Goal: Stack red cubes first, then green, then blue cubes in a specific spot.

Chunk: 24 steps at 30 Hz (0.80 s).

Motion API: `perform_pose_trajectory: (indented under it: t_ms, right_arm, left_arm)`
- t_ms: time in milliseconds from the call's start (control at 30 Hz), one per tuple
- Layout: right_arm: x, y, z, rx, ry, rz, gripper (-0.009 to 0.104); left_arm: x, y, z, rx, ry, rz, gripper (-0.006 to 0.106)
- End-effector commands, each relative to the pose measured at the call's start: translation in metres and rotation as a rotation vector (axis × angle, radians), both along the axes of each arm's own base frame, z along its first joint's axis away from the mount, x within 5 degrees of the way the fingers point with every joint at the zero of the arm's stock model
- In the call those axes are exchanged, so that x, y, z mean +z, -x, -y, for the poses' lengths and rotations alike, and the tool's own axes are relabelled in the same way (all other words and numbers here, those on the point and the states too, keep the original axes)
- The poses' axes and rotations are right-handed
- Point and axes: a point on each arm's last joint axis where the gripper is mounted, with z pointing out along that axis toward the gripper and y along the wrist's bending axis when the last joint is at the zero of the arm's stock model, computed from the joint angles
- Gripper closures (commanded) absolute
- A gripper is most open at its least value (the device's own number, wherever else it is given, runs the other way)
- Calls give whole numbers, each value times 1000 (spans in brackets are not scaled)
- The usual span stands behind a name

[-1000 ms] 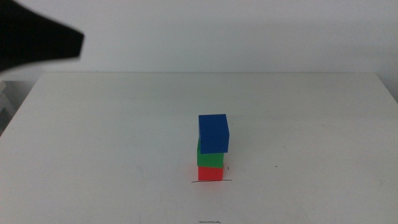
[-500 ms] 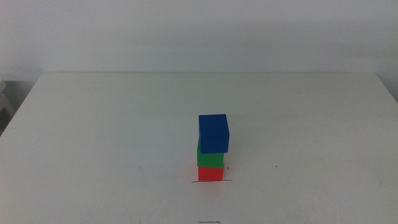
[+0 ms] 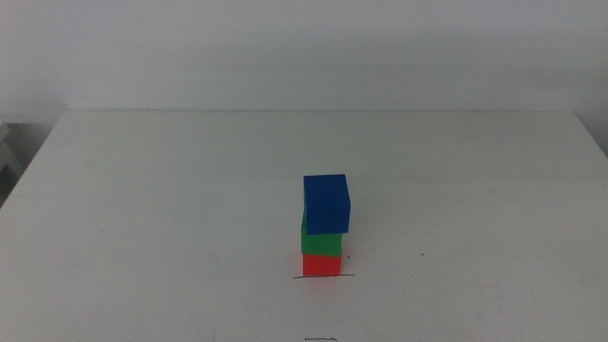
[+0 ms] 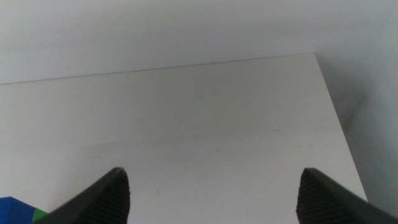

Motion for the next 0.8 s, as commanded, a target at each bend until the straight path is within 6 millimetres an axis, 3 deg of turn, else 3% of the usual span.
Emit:
perform_pose_trajectory:
  t_ms: [0, 267, 467, 600, 767]
  right_arm:
    - [15, 2, 2, -2, 8, 106, 14]
    - [16, 3, 3, -6, 15, 109, 14]
    - [13, 14, 3, 0, 8, 175, 14]
    - [-18, 24, 3, 14, 2, 275, 14]
    - [-81, 47, 3, 37, -8, 428, 14]
  left_arm:
    - [9, 1, 0, 1, 21, 85, 7]
    - [-8, 3, 0, 1, 18, 42, 7]
    - [-24, 29, 1, -22, 86, 90, 7]
    - [-47, 55, 1, -40, 157, 184, 7]
    - [-93, 89, -3, -38, 168, 297, 7]
